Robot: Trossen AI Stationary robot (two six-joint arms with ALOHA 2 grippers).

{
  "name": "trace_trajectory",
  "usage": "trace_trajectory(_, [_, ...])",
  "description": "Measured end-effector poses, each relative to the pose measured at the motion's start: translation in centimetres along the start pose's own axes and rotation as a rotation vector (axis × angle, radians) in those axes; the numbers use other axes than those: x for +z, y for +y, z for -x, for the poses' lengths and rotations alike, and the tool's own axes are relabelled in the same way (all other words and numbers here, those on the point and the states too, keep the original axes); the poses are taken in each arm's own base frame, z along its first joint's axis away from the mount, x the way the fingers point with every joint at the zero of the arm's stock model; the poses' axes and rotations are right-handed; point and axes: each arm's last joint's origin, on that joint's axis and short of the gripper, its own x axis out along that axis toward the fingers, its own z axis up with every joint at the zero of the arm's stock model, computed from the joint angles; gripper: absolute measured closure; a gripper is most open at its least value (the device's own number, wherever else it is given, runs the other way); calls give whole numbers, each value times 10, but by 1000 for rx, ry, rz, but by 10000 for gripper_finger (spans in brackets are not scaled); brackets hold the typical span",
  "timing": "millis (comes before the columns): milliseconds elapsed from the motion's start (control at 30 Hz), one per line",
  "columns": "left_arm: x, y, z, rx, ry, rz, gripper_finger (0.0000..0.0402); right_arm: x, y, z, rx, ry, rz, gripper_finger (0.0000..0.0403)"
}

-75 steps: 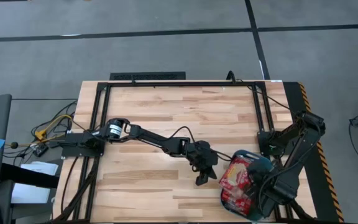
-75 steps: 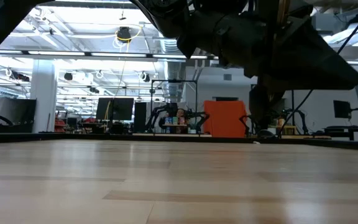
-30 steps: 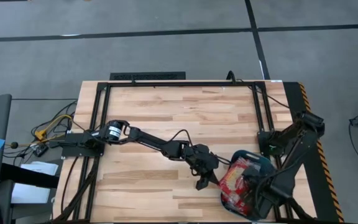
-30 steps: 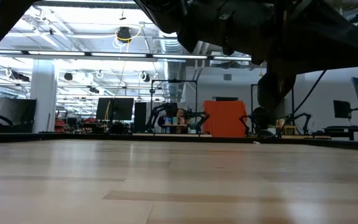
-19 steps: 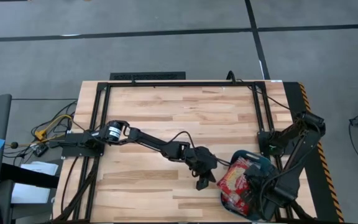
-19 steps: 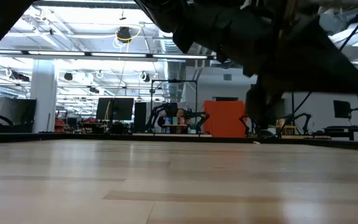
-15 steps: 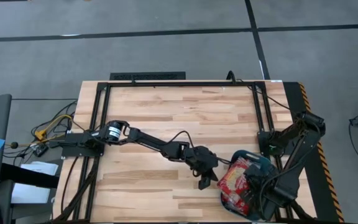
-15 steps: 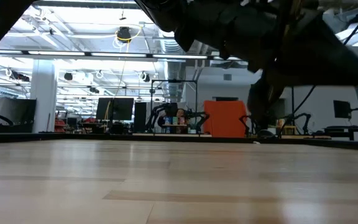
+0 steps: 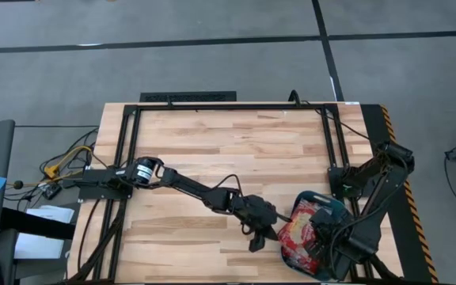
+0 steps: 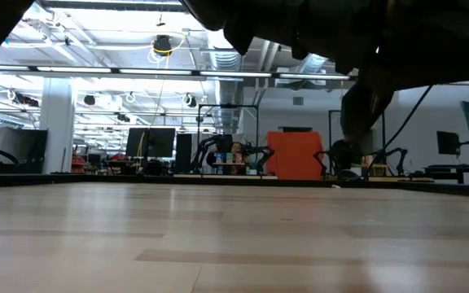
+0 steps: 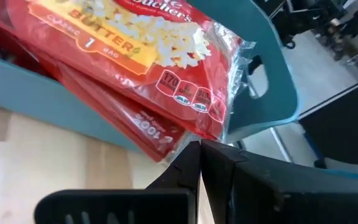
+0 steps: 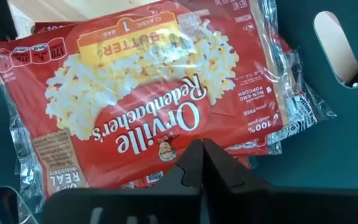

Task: Sort popcorn bags into baskets
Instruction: Put the popcorn bag into the blue bin

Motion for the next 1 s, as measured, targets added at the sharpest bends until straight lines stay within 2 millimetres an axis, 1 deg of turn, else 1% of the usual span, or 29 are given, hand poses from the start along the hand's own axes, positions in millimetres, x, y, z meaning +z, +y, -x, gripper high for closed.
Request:
trace_trajectory(33, [-1,1,0,16,4,-13,401,0,0,0,2,1,-1,377])
trace_trajectory(133, [1,14,3,86,18,-14,401,0,1,0,10,3,-6,372])
trace_trajectory(300, [12,32,11,94,5,47,401,-1,3,0,35,-1,-12,381])
trace_trajectory(367, [11,33,12,76,26,53,401,-1,4,0,49,-11,-9,387])
trace_trajectory(433, [9,32,11,93,32,48,401,-1,5,0,56,-14,-10,389])
trace_trajectory(567, [6,37,12,232,29,-11,401,-1,4,0,53,-17,-9,382])
trace_trajectory(700, [10,44,14,424,-45,-114,401,0,4,0,60,-52,-7,372])
trace_trajectory(767, [11,47,13,475,-80,-137,401,1,4,0,63,-63,-6,373])
trace_trajectory(833, [13,49,13,451,-103,-119,401,1,4,0,54,-68,-5,378])
trace_trajectory(900, [11,52,8,371,-122,-94,402,2,1,0,31,-76,-15,385])
trace_trajectory(1000, [-1,55,1,289,-73,-36,401,5,-3,-2,-15,-91,-57,392])
